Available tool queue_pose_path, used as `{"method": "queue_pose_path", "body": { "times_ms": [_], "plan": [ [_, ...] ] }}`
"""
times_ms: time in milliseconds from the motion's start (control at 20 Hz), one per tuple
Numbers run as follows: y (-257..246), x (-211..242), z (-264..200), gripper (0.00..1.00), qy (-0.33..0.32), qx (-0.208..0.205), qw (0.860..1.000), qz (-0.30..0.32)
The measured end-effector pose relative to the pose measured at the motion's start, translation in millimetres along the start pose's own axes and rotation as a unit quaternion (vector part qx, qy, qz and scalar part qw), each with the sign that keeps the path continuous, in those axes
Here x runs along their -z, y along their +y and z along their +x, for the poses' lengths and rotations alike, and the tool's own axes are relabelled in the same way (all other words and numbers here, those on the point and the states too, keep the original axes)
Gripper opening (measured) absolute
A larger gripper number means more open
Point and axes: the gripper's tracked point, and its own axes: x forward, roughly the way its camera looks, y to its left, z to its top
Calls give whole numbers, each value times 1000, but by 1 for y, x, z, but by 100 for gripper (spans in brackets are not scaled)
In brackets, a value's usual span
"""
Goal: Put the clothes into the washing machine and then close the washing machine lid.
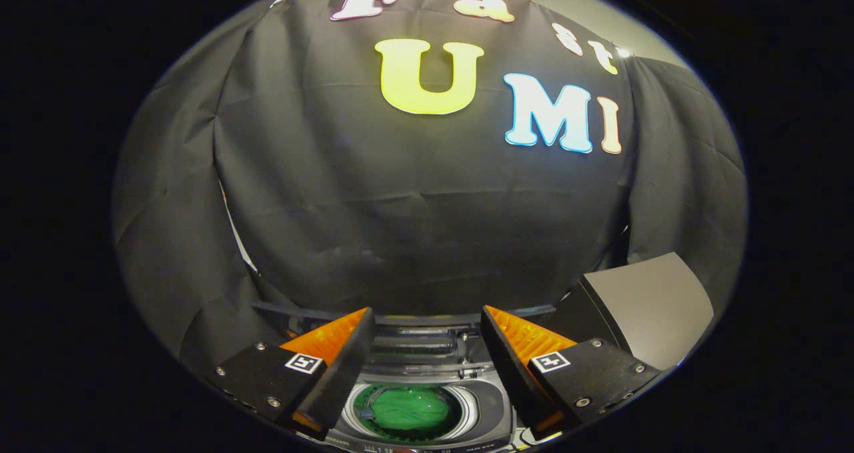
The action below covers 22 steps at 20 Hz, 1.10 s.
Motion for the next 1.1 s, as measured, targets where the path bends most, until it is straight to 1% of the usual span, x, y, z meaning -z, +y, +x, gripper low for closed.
{"method": "queue_pose_path", "body": {
  "times_ms": [250, 450, 700, 950, 1100],
  "plan": [
    [-4, -14, 39, 98, 14, 0, 1000, -9],
    [-1, -6, 69, 98, 42, -5, 999, 1],
    [7, 7, 89, 98, 68, -15, 998, -1],
    [14, 21, 99, 98, 91, -16, 995, -27],
    [12, 28, 101, 98, 98, -17, 995, -4]
  ]
}}
